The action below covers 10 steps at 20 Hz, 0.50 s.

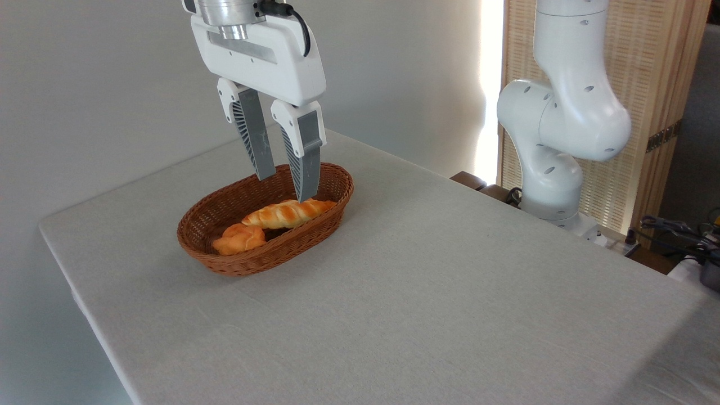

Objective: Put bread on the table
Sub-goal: 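Lower the open gripper toward the braided roll in the wicker basket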

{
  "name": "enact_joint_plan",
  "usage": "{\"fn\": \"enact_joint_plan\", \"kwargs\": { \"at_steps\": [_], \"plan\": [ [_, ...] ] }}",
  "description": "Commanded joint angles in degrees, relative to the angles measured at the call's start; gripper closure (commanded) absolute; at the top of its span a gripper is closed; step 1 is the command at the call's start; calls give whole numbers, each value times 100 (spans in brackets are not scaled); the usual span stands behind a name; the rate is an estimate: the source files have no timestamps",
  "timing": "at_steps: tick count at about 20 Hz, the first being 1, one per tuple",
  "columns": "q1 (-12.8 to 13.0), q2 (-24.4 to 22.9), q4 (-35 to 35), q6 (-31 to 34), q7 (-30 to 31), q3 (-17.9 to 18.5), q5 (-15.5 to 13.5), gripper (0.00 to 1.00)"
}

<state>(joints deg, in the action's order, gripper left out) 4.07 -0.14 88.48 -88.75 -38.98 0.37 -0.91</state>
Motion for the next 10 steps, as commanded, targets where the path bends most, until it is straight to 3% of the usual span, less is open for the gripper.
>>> {"fn": "enact_joint_plan", "kwargs": {
  "at_steps": [1,10],
  "plan": [
    [33,31,-86,156,40,33,-6,0],
    [33,23,-51,157,31,16,-59,0]
  ]
}}
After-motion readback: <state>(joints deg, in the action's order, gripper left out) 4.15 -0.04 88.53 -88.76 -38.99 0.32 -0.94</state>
